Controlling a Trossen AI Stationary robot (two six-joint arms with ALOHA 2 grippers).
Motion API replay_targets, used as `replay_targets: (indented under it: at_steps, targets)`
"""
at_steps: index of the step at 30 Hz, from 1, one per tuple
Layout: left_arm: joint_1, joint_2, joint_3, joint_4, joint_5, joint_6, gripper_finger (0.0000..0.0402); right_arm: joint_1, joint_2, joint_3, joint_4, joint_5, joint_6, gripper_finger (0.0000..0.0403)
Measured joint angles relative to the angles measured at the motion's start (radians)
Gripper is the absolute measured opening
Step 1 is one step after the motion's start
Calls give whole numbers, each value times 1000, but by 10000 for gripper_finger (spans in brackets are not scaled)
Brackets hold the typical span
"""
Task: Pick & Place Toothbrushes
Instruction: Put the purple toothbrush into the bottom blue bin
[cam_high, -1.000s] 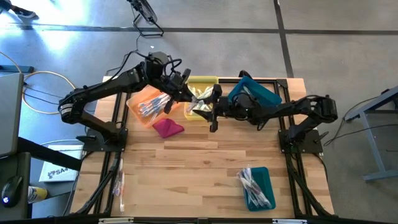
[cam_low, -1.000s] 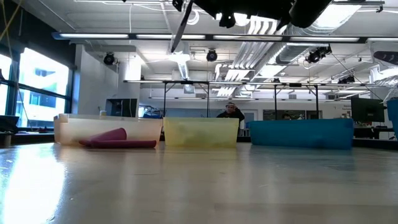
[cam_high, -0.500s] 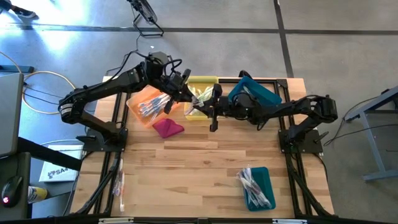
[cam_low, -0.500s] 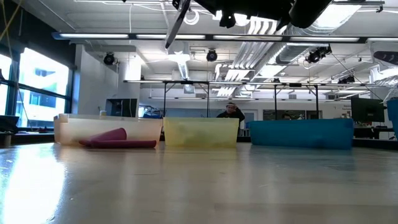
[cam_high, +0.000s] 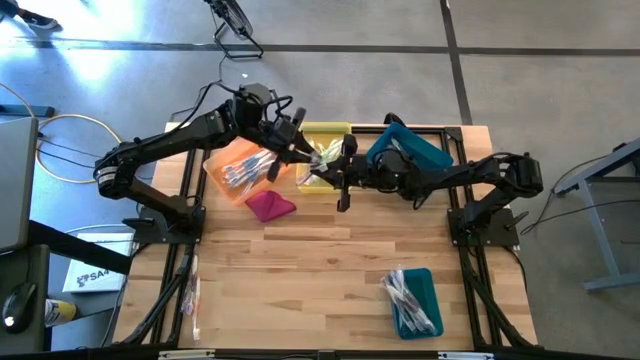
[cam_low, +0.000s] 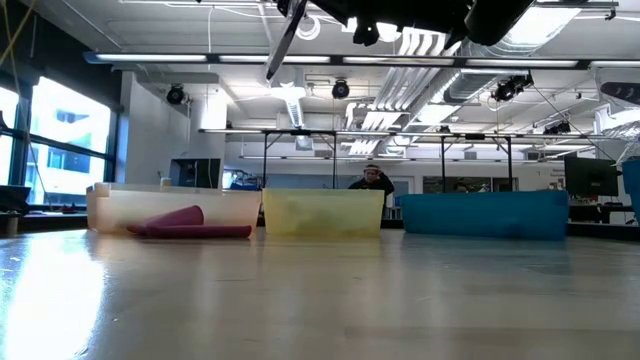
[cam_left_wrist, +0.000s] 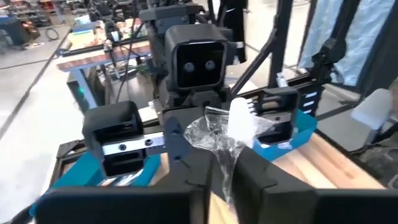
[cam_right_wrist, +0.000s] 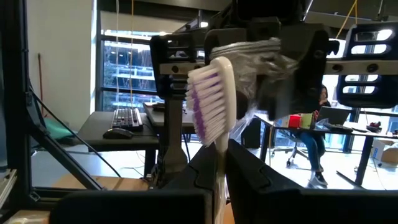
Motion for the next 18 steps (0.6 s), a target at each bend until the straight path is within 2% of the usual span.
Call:
replay_targets:
  at_steps: [9,18]
  targets:
    - [1,0,0,1,-27,8,137,0,0,0,-3,-3,2,9]
    - [1,0,0,9,-41,8,156,0,0,0,-16,0,3,9]
